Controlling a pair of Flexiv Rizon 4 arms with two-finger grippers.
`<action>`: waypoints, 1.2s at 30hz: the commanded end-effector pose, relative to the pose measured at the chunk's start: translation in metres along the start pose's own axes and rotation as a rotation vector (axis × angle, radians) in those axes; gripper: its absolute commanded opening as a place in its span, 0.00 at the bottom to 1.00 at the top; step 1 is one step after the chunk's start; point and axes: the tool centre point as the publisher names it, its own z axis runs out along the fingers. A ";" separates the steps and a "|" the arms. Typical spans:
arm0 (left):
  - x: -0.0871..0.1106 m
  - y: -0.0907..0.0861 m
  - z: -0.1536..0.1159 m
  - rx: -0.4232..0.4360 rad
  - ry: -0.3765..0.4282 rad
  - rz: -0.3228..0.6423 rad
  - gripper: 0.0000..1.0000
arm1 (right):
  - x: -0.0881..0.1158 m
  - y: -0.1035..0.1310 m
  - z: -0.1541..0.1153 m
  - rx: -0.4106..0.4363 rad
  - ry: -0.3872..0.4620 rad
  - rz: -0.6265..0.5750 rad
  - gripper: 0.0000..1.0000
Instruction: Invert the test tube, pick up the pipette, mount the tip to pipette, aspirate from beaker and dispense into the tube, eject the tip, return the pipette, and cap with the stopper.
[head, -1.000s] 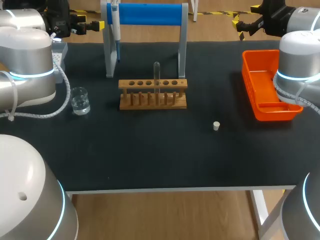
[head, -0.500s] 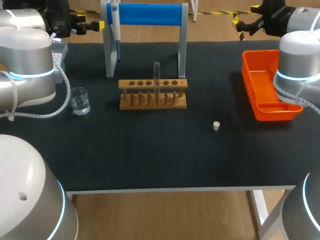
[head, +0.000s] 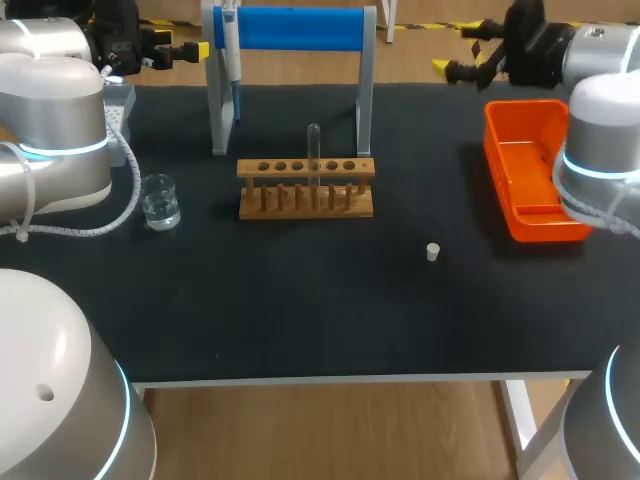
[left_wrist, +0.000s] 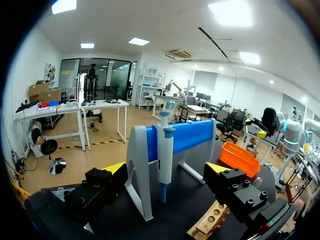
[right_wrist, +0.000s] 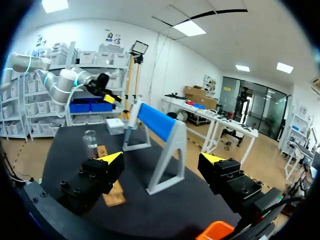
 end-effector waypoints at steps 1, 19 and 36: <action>0.000 0.000 0.000 0.000 0.000 0.000 1.00 | 0.040 -0.016 -0.004 -0.038 0.023 -0.028 1.00; 0.000 0.000 0.000 0.000 0.000 0.000 1.00 | 0.131 -0.052 0.019 0.015 0.157 -0.032 1.00; 0.049 0.031 -0.048 0.080 0.075 0.047 1.00 | 0.131 -0.052 0.019 0.015 0.157 -0.032 1.00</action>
